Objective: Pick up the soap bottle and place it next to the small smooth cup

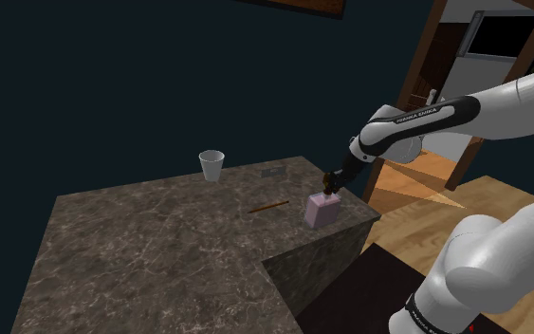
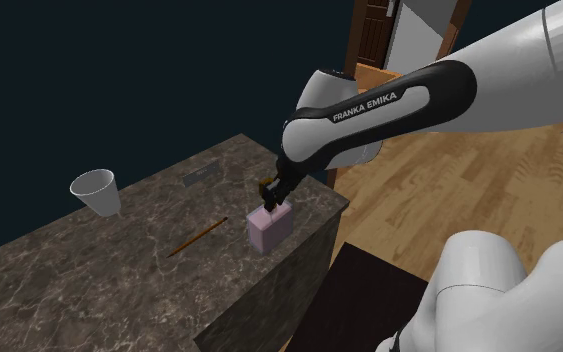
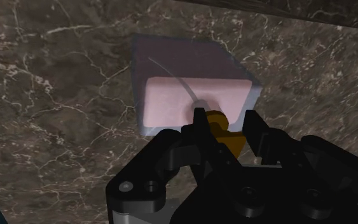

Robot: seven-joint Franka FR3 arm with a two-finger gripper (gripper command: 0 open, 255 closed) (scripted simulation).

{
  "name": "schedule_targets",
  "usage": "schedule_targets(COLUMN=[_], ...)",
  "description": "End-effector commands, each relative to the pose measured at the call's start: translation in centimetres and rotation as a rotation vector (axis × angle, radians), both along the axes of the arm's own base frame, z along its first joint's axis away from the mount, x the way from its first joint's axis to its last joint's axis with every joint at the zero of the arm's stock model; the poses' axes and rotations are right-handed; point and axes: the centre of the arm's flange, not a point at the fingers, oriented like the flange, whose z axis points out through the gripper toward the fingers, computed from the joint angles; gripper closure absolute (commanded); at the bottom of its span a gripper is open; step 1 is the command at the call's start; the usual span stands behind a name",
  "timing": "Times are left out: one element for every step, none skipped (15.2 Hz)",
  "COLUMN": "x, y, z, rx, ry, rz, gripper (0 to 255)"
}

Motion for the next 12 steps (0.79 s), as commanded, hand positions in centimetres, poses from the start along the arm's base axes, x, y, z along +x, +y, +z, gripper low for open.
schedule_targets(x=[0.0, 0.0, 0.0, 0.0, 0.0, 0.0, 0.0, 0.0, 0.0, 0.0, 0.0, 0.0], y=[0.0, 0.0, 0.0, 0.0, 0.0, 0.0, 0.0, 0.0, 0.0, 0.0, 0.0, 0.0], z=[0.0, 0.5, 1.0, 1.6, 2.1, 2.6, 3.1, 3.7, 4.2, 4.7, 5.3, 5.8], rx=[0.0, 0.0, 0.0, 0.0, 0.0, 0.0, 0.0, 0.0, 0.0, 0.0, 0.0, 0.0], ry=[0.001, 0.001, 0.001, 0.001, 0.001, 0.001, 0.001, 0.001, 0.001, 0.001, 0.001, 0.001], rz=[0.0, 0.0, 0.0, 0.0, 0.0, 0.0, 0.0, 0.0, 0.0, 0.0, 0.0, 0.0], gripper=[255, 255, 255, 255, 255, 255, 255, 255, 255, 255, 255, 255])
